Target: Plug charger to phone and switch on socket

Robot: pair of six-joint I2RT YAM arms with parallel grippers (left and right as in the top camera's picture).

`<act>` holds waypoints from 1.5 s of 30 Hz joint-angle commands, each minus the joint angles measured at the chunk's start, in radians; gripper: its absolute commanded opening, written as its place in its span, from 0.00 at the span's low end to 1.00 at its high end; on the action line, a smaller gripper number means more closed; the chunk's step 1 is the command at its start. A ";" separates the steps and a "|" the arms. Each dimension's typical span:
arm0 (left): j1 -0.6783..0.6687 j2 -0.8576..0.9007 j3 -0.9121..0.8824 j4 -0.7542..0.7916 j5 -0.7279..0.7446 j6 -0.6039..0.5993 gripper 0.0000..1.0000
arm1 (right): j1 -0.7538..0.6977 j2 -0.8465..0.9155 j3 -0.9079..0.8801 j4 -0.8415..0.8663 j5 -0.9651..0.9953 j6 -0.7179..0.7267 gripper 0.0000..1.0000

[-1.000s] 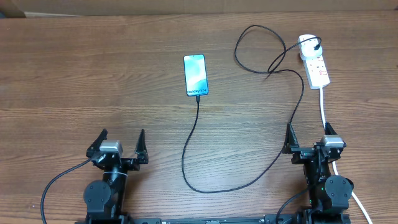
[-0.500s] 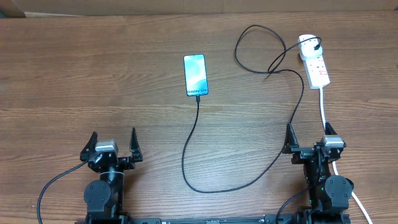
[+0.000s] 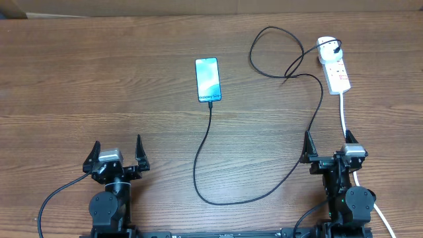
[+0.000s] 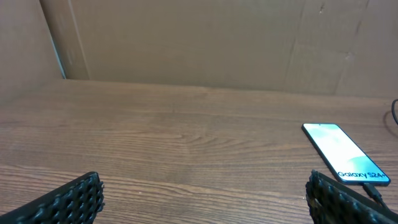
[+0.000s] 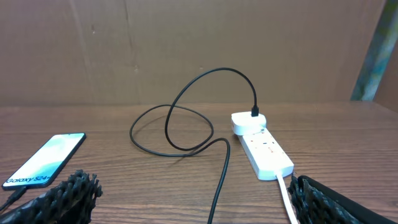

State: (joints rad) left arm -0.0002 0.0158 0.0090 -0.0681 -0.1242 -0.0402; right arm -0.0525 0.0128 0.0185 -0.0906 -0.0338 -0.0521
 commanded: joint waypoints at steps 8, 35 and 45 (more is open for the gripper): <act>-0.006 -0.013 -0.005 -0.003 0.017 0.042 1.00 | -0.004 -0.010 -0.010 0.006 0.006 0.006 1.00; -0.006 -0.012 -0.004 -0.003 0.040 0.044 1.00 | -0.004 -0.010 -0.010 0.006 0.006 0.006 1.00; -0.006 -0.012 -0.004 -0.003 0.040 0.044 1.00 | -0.004 -0.010 -0.010 0.006 0.006 0.006 1.00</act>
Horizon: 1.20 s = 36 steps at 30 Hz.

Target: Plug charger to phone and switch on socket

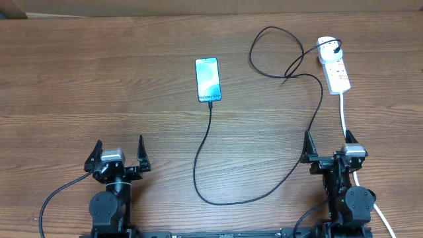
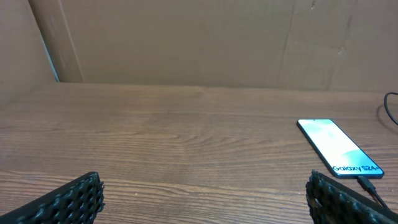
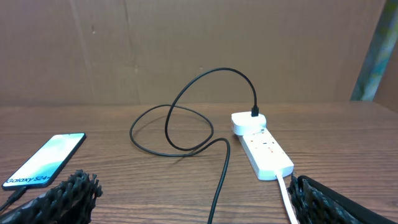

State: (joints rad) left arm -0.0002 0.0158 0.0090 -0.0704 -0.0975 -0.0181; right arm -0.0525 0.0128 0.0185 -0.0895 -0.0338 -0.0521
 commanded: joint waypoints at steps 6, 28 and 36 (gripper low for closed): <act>-0.006 -0.012 -0.004 0.000 0.013 0.022 1.00 | -0.004 -0.010 -0.010 0.005 0.006 0.006 1.00; -0.006 -0.012 -0.004 0.000 0.013 0.022 1.00 | 0.041 -0.010 -0.010 0.005 0.014 -0.002 1.00; -0.006 -0.012 -0.004 0.000 0.013 0.022 1.00 | 0.041 -0.010 -0.010 0.004 0.011 -0.001 1.00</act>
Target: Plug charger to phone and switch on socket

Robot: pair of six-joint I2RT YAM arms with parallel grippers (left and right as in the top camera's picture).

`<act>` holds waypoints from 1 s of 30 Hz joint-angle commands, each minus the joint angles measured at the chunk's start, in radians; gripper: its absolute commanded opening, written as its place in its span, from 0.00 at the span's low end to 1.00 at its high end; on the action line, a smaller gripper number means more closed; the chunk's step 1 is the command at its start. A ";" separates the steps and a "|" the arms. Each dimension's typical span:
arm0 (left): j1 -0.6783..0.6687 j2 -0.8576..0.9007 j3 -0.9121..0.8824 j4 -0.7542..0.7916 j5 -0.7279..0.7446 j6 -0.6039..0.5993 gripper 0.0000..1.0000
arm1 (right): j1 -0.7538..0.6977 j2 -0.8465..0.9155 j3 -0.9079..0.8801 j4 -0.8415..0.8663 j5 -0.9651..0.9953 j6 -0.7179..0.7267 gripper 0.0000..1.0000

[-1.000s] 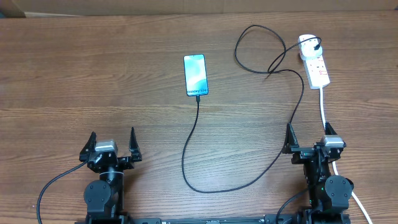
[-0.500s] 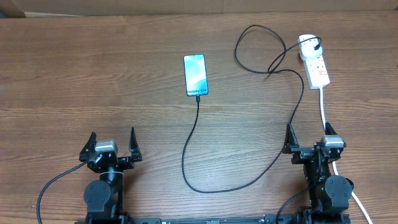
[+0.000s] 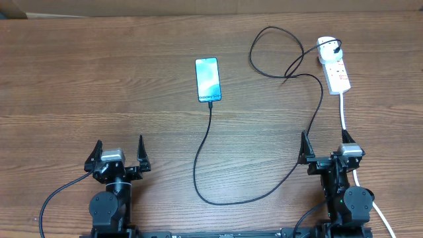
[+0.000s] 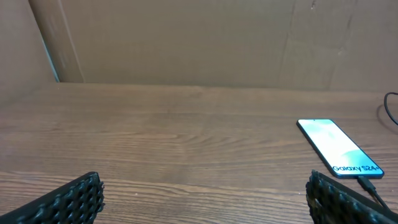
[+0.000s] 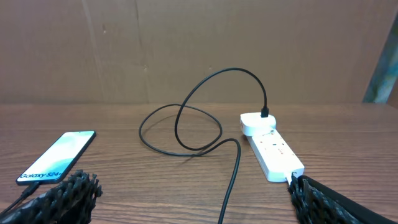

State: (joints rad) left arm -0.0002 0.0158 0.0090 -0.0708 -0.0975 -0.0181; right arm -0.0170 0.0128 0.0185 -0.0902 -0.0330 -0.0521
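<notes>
A phone (image 3: 207, 79) with a lit screen lies face up at the table's middle back; it also shows as the phone (image 4: 339, 155) and phone (image 5: 56, 157) in the wrist views. The black charger cable (image 3: 211, 158) runs from the phone's near end, loops forward and right, then up to a white adapter (image 3: 326, 46) on the white socket strip (image 3: 338, 74). My left gripper (image 3: 119, 153) stands open at the front left. My right gripper (image 3: 324, 149) stands open at the front right, just short of the strip (image 5: 273, 155), nothing between its fingers.
The strip's white lead (image 3: 345, 119) runs forward past my right gripper. A brown cardboard wall (image 5: 186, 43) closes off the table's far side. Bare wood table (image 3: 79, 79) lies left of the phone.
My right gripper has turned slightly left, so phone, cable and strip sit a little further right in its view. The left gripper has not moved.
Both grippers stood open at the front of the table with the cable at the phone's near end. The left wrist then turned slightly, and now the right wrist has too. Phone, cable and strip lie where they were.
</notes>
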 commanded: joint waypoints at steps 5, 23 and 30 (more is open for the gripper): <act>-0.006 -0.012 -0.004 0.000 0.013 0.022 1.00 | 0.006 -0.010 -0.010 0.005 0.010 -0.001 1.00; -0.006 -0.012 -0.004 0.000 0.013 0.022 1.00 | 0.005 -0.010 -0.010 0.006 0.010 -0.001 1.00; -0.006 -0.012 -0.004 0.000 0.013 0.022 1.00 | 0.005 -0.010 -0.010 0.006 0.010 -0.001 1.00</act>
